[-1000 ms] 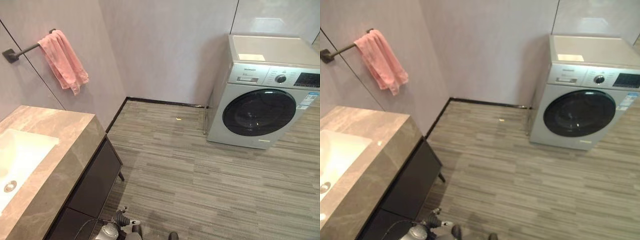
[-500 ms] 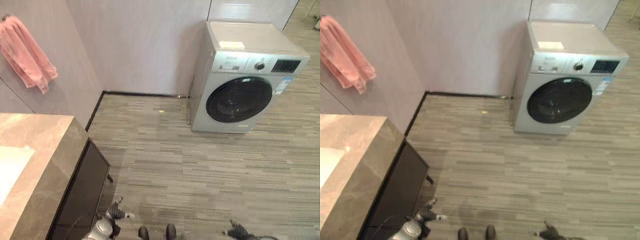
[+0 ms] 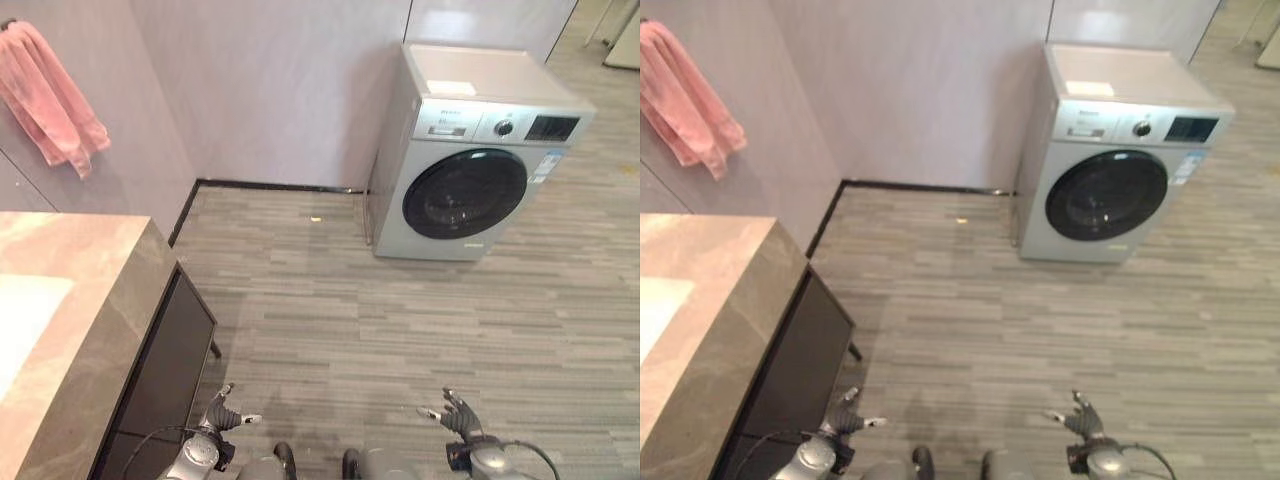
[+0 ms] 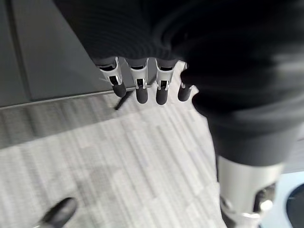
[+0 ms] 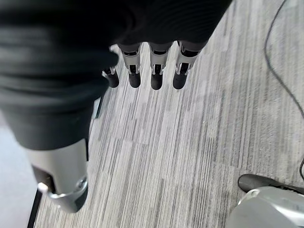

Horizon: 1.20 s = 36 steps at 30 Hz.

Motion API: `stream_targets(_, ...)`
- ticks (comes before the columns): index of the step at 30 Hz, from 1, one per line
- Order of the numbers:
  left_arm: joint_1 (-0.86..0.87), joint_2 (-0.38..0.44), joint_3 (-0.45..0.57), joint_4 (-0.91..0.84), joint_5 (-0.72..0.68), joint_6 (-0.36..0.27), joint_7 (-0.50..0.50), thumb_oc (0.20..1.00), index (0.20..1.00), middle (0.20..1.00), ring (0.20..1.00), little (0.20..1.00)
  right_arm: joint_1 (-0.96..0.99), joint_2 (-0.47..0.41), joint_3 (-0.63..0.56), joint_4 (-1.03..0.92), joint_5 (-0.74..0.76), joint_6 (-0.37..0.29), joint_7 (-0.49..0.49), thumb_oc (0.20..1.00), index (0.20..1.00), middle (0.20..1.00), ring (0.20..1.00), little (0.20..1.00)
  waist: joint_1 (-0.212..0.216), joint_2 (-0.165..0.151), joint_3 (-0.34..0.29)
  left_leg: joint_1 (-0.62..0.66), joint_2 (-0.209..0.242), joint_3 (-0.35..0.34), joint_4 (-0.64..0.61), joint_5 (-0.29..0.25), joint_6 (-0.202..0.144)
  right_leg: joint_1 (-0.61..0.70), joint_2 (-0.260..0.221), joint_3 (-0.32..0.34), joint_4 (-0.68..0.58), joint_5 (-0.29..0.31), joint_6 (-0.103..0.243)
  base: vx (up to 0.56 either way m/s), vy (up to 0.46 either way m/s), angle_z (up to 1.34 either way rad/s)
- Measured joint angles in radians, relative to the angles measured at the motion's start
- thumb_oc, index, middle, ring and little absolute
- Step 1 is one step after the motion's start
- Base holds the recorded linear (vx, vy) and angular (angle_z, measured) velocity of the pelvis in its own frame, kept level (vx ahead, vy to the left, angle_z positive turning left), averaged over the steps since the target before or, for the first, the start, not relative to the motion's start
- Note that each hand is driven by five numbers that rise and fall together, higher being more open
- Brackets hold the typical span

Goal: Put brush and paste in cup on sink, flatten towel.

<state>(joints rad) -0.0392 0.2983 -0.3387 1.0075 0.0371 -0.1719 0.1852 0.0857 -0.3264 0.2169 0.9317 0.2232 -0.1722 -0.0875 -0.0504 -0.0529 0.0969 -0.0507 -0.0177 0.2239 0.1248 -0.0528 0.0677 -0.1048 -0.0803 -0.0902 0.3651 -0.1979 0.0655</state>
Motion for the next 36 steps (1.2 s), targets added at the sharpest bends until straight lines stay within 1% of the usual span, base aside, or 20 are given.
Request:
stream_targets(1,0.002,-0.005,0.001,-0.001,0.000,-0.001,0.001,1.000,1.000,1.000,1.000,1.000,0.001,-0.007,0.001,-0.004,-0.001,0.000,0.000,1.000,1.000,1.000,1.000,1.000,0.001,0.013,0.002,0.024,0.004,0.001,-0.039,0.010,0.006,-0.011,0.000,0.007,0.045,0.012,0.036,0.02,0.089,-0.17)
stream_targets(3,0.003,-0.005,0.000,0.002,0.000,0.000,0.000,1.000,1.000,1.000,1.000,1.000,-0.013,-0.006,0.003,-0.008,-0.001,0.000,-0.001,1.000,1.000,1.000,1.000,1.000,-0.010,0.034,0.000,0.043,0.003,0.008,-0.070,0.022,0.001,-0.079,-0.006,0.023,0.177,0.050,0.058,0.05,0.089,-0.11)
stream_targets(5,0.005,0.000,0.001,-0.003,0.000,-0.002,0.000,1.000,1.000,1.000,1.000,1.000,-0.012,0.001,0.003,-0.025,-0.001,0.000,0.000,1.000,1.000,1.000,1.000,1.000,-0.014,0.040,-0.001,0.064,-0.001,0.027,-0.100,0.023,0.006,-0.126,-0.012,0.026,0.242,0.085,0.055,0.14,0.053,-0.19)
stream_targets(7,0.024,0.002,0.006,-0.004,0.000,-0.001,-0.001,1.000,1.000,1.000,1.000,1.000,-0.005,0.003,-0.001,-0.031,0.000,-0.003,0.000,1.000,1.000,1.000,1.000,1.000,-0.019,0.040,0.002,0.085,-0.011,0.031,-0.132,0.030,0.016,-0.139,-0.017,0.019,0.246,0.068,0.054,0.16,-0.007,-0.17)
stream_targets(10,0.036,0.006,0.012,0.004,0.000,-0.001,-0.004,1.000,1.000,1.000,1.000,1.000,0.000,0.004,-0.001,-0.019,0.001,-0.003,0.000,1.000,1.000,1.000,1.000,1.000,-0.017,0.030,0.008,0.083,-0.010,0.033,-0.149,0.032,0.020,-0.141,-0.016,0.010,0.093,0.068,0.049,0.15,-0.047,-0.04)
stream_targets(12,0.044,0.008,0.010,0.005,0.000,0.000,-0.006,1.000,1.000,1.000,1.000,1.000,0.008,0.007,-0.001,-0.019,0.001,-0.003,-0.001,1.000,1.000,1.000,1.000,1.000,-0.020,0.014,0.009,0.084,-0.012,0.032,-0.149,0.038,0.028,-0.134,-0.034,-0.001,-0.042,0.144,0.064,0.30,-0.089,0.06)
stream_targets(13,0.035,0.002,0.007,0.023,0.003,-0.001,-0.005,1.000,1.000,1.000,1.000,1.000,0.000,0.012,0.003,0.018,0.000,-0.009,-0.001,1.000,1.000,1.000,1.000,1.000,-0.019,0.016,0.012,0.090,-0.007,0.024,-0.151,0.028,0.021,-0.158,-0.040,0.000,-0.058,0.149,0.069,0.39,-0.133,0.23)
stream_targets(15,-0.022,-0.017,0.009,0.062,0.004,0.000,-0.005,1.000,1.000,1.000,1.000,1.000,-0.057,0.026,0.010,0.107,0.000,0.002,-0.003,1.000,1.000,1.000,1.000,1.000,-0.024,0.005,0.020,0.098,0.022,-0.012,-0.135,0.000,-0.017,-0.190,-0.057,-0.003,-0.217,0.218,0.126,0.45,-0.207,0.43)
stream_targets(18,-0.025,-0.038,-0.021,0.054,0.004,0.000,-0.005,1.000,1.000,1.000,1.000,1.000,-0.054,0.033,0.041,0.131,-0.002,0.014,-0.002,1.000,1.000,1.000,1.000,1.000,-0.023,-0.005,-0.007,0.132,0.070,-0.087,-0.103,-0.048,-0.084,-0.133,-0.031,0.001,-0.151,0.220,0.062,0.29,-0.222,0.70)
stream_targets(19,-0.030,-0.037,-0.041,0.042,0.012,-0.002,-0.006,1.000,1.000,1.000,1.000,1.000,-0.064,0.031,0.038,0.132,-0.005,0.016,-0.003,1.000,1.000,1.000,1.000,1.000,-0.017,0.006,-0.004,0.123,0.094,-0.101,-0.041,-0.039,-0.130,-0.113,-0.003,-0.034,-0.146,0.190,0.011,0.20,-0.245,0.76)
stream_targets(21,-0.051,-0.030,-0.076,0.038,0.015,0.000,-0.009,1.000,1.000,1.000,1.000,1.000,-0.080,0.026,0.042,0.130,-0.022,0.016,-0.002,1.000,1.000,1.000,1.000,1.000,-0.010,-0.011,0.002,-0.052,0.139,-0.109,0.303,-0.038,-0.184,-0.081,0.013,-0.061,-0.174,0.176,-0.038,0.04,-0.257,0.52)
stream_targets(23,-0.092,-0.028,-0.106,0.029,0.014,0.002,-0.009,1.000,1.000,1.000,1.000,1.000,-0.105,-0.011,0.096,0.123,-0.064,0.016,-0.016,1.000,1.000,1.000,1.000,1.000,0.009,-0.028,0.023,-0.215,0.160,-0.162,0.578,0.077,-0.231,-0.043,0.021,-0.106,-0.194,0.183,-0.118,0.13,-0.176,0.32)
stream_targets(24,-0.099,-0.026,-0.108,0.021,0.018,0.000,-0.010,1.000,1.000,1.000,1.000,1.000,-0.114,-0.017,0.103,0.124,-0.079,0.019,-0.019,1.000,1.000,1.000,1.000,1.000,0.011,-0.035,0.028,-0.235,0.158,-0.159,0.600,0.077,-0.230,-0.030,0.022,-0.111,-0.201,0.180,-0.123,0.31,-0.088,0.42)
stream_targets(26,-0.119,-0.026,-0.129,0.001,0.021,0.000,-0.006,1.000,1.000,1.000,1.000,1.000,-0.137,-0.031,0.120,0.126,-0.103,0.020,-0.024,1.000,1.000,1.000,1.000,1.000,0.012,-0.031,0.034,-0.266,0.139,-0.123,0.532,0.049,-0.194,0.016,0.049,-0.114,-0.247,0.166,-0.112,0.24,0.008,0.12)
stream_targets(29,-0.115,-0.029,-0.126,-0.008,0.022,-0.004,-0.002,1.000,1.000,1.000,1.000,1.000,-0.123,-0.034,0.118,0.116,-0.121,0.019,-0.028,1.000,1.000,1.000,1.000,1.000,0.013,-0.017,0.025,-0.227,0.094,-0.036,0.161,0.056,-0.184,0.058,0.081,-0.122,-0.353,0.175,-0.094,0.38,0.095,-0.01)
stream_targets(31,-0.116,-0.029,-0.123,-0.007,0.022,-0.014,0.004,1.000,1.000,1.000,1.000,1.000,-0.098,-0.036,0.117,0.114,-0.122,0.019,-0.038,1.000,1.000,1.000,1.000,1.000,0.035,0.004,0.019,-0.200,0.080,-0.013,-0.116,0.105,-0.182,0.073,0.103,-0.133,-0.398,0.184,-0.045,0.25,0.119,-0.10)
stream_targets(32,-0.109,-0.022,-0.111,-0.002,0.022,-0.012,0.008,1.000,1.000,1.000,1.000,1.000,-0.099,-0.035,0.119,0.111,-0.123,0.019,-0.040,1.000,1.000,1.000,1.000,1.000,0.046,0.026,0.040,-0.208,0.096,-0.025,-0.185,0.150,-0.164,0.092,0.142,-0.119,-0.414,0.213,-0.078,0.32,0.155,-0.42)
stream_targets(33,-0.105,-0.020,-0.112,0.008,0.022,-0.011,0.007,1.000,1.000,1.000,1.000,1.000,-0.099,-0.034,0.120,0.109,-0.129,0.019,-0.041,1.000,1.000,1.000,1.000,1.000,0.054,0.031,0.041,-0.209,0.107,-0.028,-0.195,0.157,-0.171,0.105,0.154,-0.108,-0.429,0.200,-0.067,0.52,0.254,-0.65)
stream_targets(34,-0.105,-0.022,-0.104,0.025,0.022,-0.008,0.007,1.000,1.000,1.000,1.000,1.000,-0.109,-0.034,0.121,0.112,-0.148,0.019,-0.041,1.000,1.000,1.000,1.000,1.000,0.065,0.036,0.047,-0.204,0.108,-0.027,-0.193,0.166,-0.168,0.124,0.168,-0.086,-0.442,0.204,-0.087,0.44,0.223,-0.69)
stream_targets(36,-0.087,-0.029,-0.082,0.052,0.022,-0.008,0.006,1.000,1.000,1.000,1.000,1.000,-0.136,-0.028,0.147,0.142,-0.191,0.022,-0.039,1.000,1.000,1.000,1.000,1.000,0.061,0.036,0.052,-0.131,0.069,-0.021,-0.198,0.193,-0.129,0.197,0.166,-0.042,-0.449,0.156,-0.090,0.48,0.288,-0.57)
